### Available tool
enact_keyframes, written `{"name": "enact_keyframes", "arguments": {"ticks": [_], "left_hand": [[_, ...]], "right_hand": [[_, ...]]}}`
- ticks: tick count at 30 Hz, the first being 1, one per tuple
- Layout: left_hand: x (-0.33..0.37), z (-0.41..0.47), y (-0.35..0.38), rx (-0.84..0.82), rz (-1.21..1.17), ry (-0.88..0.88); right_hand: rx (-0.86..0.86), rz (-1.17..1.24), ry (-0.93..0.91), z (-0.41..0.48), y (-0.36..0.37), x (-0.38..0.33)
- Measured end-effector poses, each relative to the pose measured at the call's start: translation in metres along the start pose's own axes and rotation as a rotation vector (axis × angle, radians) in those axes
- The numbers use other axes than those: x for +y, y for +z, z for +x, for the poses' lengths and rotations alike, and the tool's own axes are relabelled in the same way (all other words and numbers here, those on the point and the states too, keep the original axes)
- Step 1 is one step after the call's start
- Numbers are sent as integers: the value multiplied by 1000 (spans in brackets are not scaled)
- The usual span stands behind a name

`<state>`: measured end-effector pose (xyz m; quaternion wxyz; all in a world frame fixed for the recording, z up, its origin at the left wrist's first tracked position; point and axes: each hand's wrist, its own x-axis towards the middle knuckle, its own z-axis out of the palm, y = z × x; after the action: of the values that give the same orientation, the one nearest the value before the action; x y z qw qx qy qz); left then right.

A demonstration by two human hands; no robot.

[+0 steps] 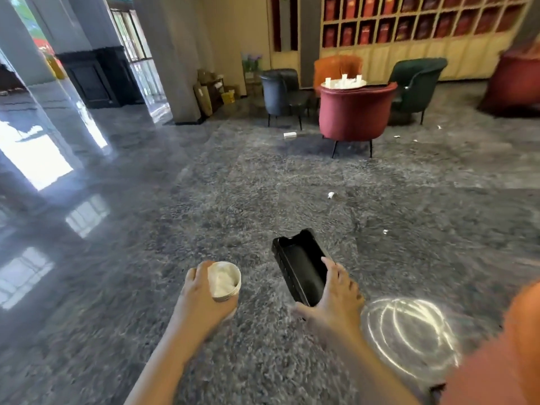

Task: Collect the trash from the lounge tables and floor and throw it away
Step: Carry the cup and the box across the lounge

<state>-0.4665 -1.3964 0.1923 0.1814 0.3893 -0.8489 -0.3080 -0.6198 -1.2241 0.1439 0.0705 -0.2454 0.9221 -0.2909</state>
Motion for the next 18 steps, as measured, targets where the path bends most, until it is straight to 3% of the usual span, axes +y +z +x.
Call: {"name": "enact_keyframes", "arguments": {"ticks": [10, 18], "left_hand": [[58, 154, 78, -201, -84, 221], [165, 297, 172, -358, -131, 528]], "right_hand": [[171, -53, 198, 124, -1, 28], [379, -46, 384, 242, -40, 74]]}}
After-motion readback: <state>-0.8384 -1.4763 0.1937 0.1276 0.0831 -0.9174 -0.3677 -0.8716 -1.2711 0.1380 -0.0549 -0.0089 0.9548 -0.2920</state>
